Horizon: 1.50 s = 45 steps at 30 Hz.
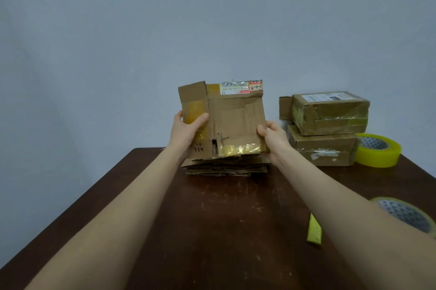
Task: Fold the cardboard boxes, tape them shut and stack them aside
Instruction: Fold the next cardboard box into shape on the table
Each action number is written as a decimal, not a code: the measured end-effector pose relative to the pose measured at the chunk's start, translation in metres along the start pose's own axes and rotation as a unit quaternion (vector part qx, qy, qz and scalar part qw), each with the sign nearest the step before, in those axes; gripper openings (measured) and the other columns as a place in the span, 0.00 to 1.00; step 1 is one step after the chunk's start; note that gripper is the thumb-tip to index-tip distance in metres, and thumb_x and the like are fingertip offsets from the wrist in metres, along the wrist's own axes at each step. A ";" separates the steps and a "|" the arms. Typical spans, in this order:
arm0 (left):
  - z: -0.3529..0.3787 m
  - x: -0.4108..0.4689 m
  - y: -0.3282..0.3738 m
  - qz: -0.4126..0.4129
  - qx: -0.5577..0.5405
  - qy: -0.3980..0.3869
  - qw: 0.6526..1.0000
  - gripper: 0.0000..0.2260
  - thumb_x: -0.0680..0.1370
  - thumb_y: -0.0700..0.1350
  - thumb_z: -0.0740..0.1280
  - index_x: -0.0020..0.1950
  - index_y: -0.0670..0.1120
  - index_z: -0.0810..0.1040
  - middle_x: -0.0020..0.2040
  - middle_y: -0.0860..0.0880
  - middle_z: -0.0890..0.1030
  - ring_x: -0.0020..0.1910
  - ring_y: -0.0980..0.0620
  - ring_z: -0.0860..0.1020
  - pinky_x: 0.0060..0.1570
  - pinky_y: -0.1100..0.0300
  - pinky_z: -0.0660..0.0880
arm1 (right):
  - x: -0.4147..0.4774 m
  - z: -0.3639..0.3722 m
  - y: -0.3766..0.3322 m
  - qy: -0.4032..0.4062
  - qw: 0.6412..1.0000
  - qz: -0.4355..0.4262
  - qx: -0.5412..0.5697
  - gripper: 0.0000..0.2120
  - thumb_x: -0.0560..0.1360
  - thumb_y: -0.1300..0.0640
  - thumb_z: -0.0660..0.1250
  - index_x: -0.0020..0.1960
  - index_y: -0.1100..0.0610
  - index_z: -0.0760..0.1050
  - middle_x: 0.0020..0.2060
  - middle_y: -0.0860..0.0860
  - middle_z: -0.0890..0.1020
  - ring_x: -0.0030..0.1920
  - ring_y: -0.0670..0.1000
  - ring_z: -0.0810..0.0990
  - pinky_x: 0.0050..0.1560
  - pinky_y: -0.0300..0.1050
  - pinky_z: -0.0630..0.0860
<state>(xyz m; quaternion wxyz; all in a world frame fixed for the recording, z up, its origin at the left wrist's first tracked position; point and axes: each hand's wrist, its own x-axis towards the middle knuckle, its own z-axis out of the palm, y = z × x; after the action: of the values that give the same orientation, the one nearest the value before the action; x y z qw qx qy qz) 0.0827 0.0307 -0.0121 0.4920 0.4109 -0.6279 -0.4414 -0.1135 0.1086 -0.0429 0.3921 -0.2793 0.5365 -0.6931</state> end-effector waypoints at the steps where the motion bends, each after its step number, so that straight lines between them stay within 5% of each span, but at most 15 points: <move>1: -0.001 -0.006 0.003 -0.002 -0.004 -0.007 1.000 0.39 0.70 0.55 0.73 0.75 0.48 0.57 0.68 0.48 0.71 0.60 0.49 0.74 0.56 0.54 0.75 | -0.007 -0.002 -0.001 -0.017 1.000 -0.005 -0.013 0.10 0.79 0.61 0.63 0.60 0.55 0.72 0.55 0.55 0.81 0.51 0.54 0.81 0.55 0.55 0.79; 6: -0.015 -0.038 0.010 0.026 0.032 -0.039 0.998 0.44 0.70 0.52 0.75 0.77 0.49 0.51 0.72 0.50 0.65 0.67 0.50 0.68 0.65 0.53 0.68 | -0.050 -0.018 -0.004 -0.089 0.984 -0.062 -0.144 0.21 0.72 0.61 0.73 0.60 0.54 0.69 0.54 0.55 0.81 0.49 0.53 0.82 0.41 0.43 0.78; 12: -0.019 -0.097 -0.004 0.063 0.035 -0.126 0.989 0.55 0.56 0.57 0.79 0.76 0.51 0.53 0.67 0.53 0.71 0.62 0.56 0.74 0.57 0.61 0.75 | -0.103 -0.024 0.028 -0.052 0.942 -0.170 -0.285 0.41 0.65 0.52 0.78 0.72 0.43 0.61 0.60 0.45 0.77 0.59 0.52 0.77 0.59 0.56 0.76; 17: -0.023 -0.137 -0.035 0.025 0.028 -0.196 0.980 0.45 0.59 0.53 0.79 0.71 0.53 0.61 0.61 0.54 0.76 0.58 0.58 0.77 0.51 0.65 0.77 | -0.138 -0.036 0.065 0.000 0.912 -0.165 -0.375 0.48 0.67 0.48 0.76 0.75 0.37 0.48 0.63 0.49 0.72 0.63 0.54 0.74 0.60 0.58 0.74; 21: -0.028 -0.145 -0.054 -0.016 0.029 -0.228 0.973 0.38 0.65 0.45 0.79 0.69 0.51 0.63 0.60 0.53 0.77 0.57 0.58 0.78 0.61 0.55 0.75 | -0.146 -0.047 0.076 -0.014 0.909 -0.160 -0.385 0.48 0.68 0.48 0.76 0.76 0.38 0.48 0.62 0.51 0.70 0.61 0.54 0.75 0.59 0.55 0.75; 25: -0.038 -0.142 -0.051 -0.021 0.043 -0.249 0.967 0.52 0.53 0.59 0.82 0.72 0.51 0.62 0.63 0.53 0.77 0.60 0.57 0.77 0.55 0.63 0.76 | -0.143 -0.053 0.062 -0.008 0.901 -0.208 -0.380 0.48 0.67 0.46 0.76 0.77 0.42 0.50 0.65 0.52 0.67 0.60 0.53 0.73 0.59 0.54 0.74; 30: -0.041 -0.145 -0.046 0.053 0.015 -0.122 0.991 0.55 0.60 0.52 0.82 0.78 0.53 0.51 0.75 0.52 0.63 0.72 0.54 0.65 0.69 0.57 0.65 | -0.130 -0.055 0.040 -0.021 0.895 -0.262 -0.361 0.49 0.64 0.46 0.78 0.77 0.46 0.53 0.71 0.50 0.63 0.67 0.52 0.70 0.63 0.58 0.73; 36: -0.027 -0.148 -0.045 0.124 0.013 -0.073 0.990 0.41 0.60 0.57 0.77 0.68 0.69 0.61 0.73 0.57 0.64 0.69 0.60 0.66 0.65 0.56 0.68 | -0.123 -0.053 0.045 -0.057 0.884 -0.289 -0.364 0.42 0.67 0.50 0.76 0.76 0.49 0.59 0.68 0.49 0.68 0.66 0.49 0.70 0.64 0.56 0.72; 42: -0.016 -0.136 -0.040 0.125 -0.011 -0.072 0.990 0.32 0.70 0.44 0.76 0.68 0.59 0.65 0.66 0.57 0.71 0.64 0.59 0.71 0.60 0.56 0.74 | -0.117 -0.053 0.049 -0.052 0.875 -0.286 -0.387 0.36 0.70 0.51 0.74 0.74 0.48 0.61 0.64 0.46 0.71 0.63 0.49 0.73 0.61 0.57 0.74; 45: -0.015 -0.127 -0.034 0.145 0.052 -0.075 0.985 0.31 0.69 0.46 0.76 0.67 0.59 0.66 0.67 0.53 0.69 0.62 0.55 0.72 0.56 0.59 0.75 | -0.113 -0.055 0.047 -0.061 0.868 -0.278 -0.406 0.35 0.72 0.49 0.71 0.74 0.47 0.59 0.66 0.46 0.70 0.62 0.50 0.74 0.61 0.57 0.74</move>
<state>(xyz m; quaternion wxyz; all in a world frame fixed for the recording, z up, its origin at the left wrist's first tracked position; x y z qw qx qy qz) 0.1227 0.1396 -0.0749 0.4801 0.3060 -0.7379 -0.3624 -0.0856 0.2267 -0.0995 0.0674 -0.5935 0.6458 -0.4755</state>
